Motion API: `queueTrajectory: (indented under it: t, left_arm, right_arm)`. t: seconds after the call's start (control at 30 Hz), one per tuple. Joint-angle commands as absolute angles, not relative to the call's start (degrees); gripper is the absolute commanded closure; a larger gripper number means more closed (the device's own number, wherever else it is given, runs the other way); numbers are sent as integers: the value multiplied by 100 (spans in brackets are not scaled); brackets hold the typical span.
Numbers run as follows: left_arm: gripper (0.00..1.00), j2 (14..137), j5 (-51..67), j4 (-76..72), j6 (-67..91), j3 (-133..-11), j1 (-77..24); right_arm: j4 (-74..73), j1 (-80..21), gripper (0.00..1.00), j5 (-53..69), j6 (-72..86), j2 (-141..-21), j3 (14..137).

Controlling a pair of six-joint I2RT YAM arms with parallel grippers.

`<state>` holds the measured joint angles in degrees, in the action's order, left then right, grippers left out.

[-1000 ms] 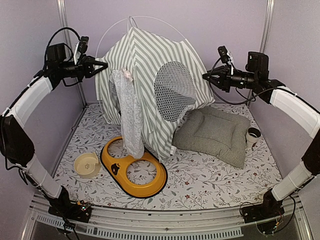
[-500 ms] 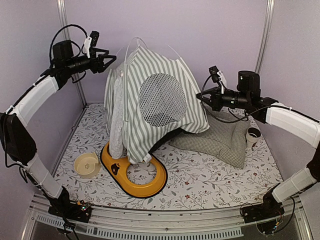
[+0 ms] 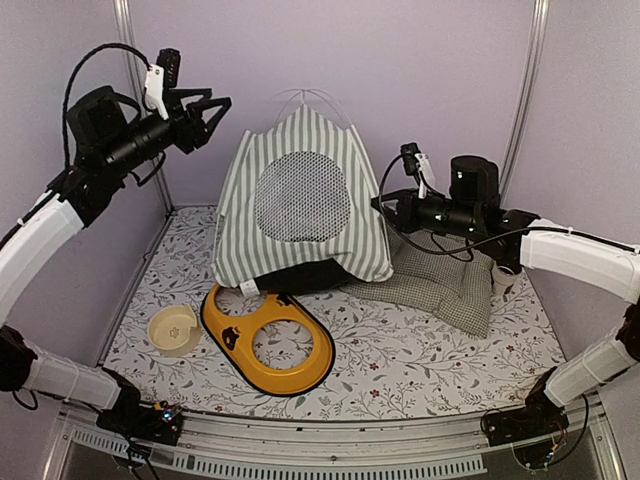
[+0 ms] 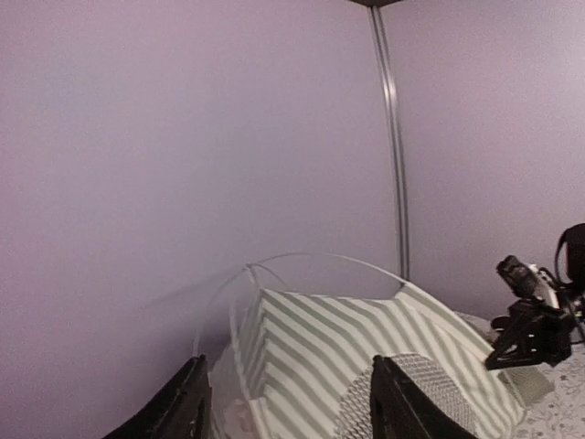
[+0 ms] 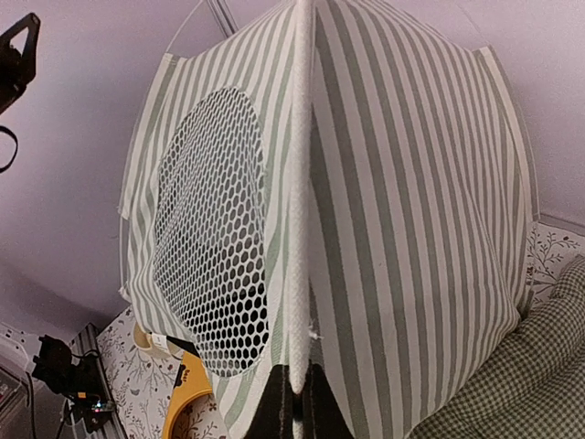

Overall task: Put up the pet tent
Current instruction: Pass from the right arm to the left

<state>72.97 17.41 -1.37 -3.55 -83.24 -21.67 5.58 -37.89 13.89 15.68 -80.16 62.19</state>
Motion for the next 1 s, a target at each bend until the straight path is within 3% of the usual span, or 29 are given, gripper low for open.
queueTrajectory:
  t: [0.0,0.17,0.37,0.6,0.8,0.97]
  left_arm:
    - [45,7002,1465,-287,445,-7052,-3172]
    - [48,7061,775,-850,1016,-5847,-4575]
    - [48,7224,58,-1710,1507,-4958,-5513]
    - [58,7567,-135,-1792,1921,-5099,-5607]
    - [52,7762,-578,-1481,2229,-5317,-5607]
    - [52,7675,-920,-1014,2584,-5390,-5597]
  right_arm:
    - [888,-4018,100,1187,2105,-8247,6769]
    - [817,-4290,100,1193,2467,-8668,7173]
    - [631,-4544,100,1151,2779,-9101,7729]
    - [527,-4639,100,1387,2968,-9367,7938]
    - [447,-4659,100,1550,3040,-9441,7936]
    - [293,-4659,93,1728,3003,-9514,7954]
